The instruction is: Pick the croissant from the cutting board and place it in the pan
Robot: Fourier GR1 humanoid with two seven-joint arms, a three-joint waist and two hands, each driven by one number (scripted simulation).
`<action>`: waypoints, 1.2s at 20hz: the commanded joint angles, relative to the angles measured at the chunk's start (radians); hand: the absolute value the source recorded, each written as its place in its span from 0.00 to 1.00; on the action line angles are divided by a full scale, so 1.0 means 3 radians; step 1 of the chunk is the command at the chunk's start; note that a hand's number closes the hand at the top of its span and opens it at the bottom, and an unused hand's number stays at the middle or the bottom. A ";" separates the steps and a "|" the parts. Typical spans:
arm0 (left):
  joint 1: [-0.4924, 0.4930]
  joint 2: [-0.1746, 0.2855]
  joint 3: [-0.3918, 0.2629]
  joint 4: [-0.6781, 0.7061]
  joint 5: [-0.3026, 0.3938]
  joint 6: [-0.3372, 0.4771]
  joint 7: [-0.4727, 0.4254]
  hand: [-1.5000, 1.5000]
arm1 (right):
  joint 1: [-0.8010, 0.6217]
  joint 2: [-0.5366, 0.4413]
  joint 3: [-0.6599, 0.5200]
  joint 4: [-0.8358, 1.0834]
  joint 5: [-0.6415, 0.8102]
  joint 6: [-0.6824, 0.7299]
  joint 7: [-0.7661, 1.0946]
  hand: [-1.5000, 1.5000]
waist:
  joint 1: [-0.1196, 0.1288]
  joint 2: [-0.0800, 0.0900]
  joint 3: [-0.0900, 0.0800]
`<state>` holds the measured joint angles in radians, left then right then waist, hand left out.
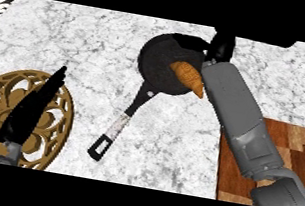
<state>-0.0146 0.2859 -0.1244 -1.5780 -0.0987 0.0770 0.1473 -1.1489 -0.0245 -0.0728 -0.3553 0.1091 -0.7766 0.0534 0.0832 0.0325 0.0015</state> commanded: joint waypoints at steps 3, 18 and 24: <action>0.0083 -0.0005 0.0067 0.0010 -0.0053 0.0077 -0.0011 0.50 | 0.0221 -0.0269 -0.0396 -0.0086 -0.0264 -0.0093 -0.0505 0.00 | -0.0131 -0.0044 0.0000; 0.0365 0.0043 0.0264 -0.0088 -0.0032 -0.0046 -0.0038 0.50 | 0.1638 -0.1097 -0.0264 -0.1294 -0.0352 0.0958 -0.0612 0.00 | -0.0342 -0.0140 -0.0008; 0.0335 0.0006 0.0371 -0.0003 -0.0055 -0.0135 -0.0154 0.50 | 0.2178 -0.1228 -0.0314 -0.1851 -0.0483 0.1297 -0.0562 0.00 | -0.0287 -0.0116 -0.0006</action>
<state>0.0748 0.2758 -0.0401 -1.5836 -0.1178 0.0639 0.1226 -0.5887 -0.3672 -0.1714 -0.8084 -0.0212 -0.4475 -0.1446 -0.0072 -0.0036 -0.0004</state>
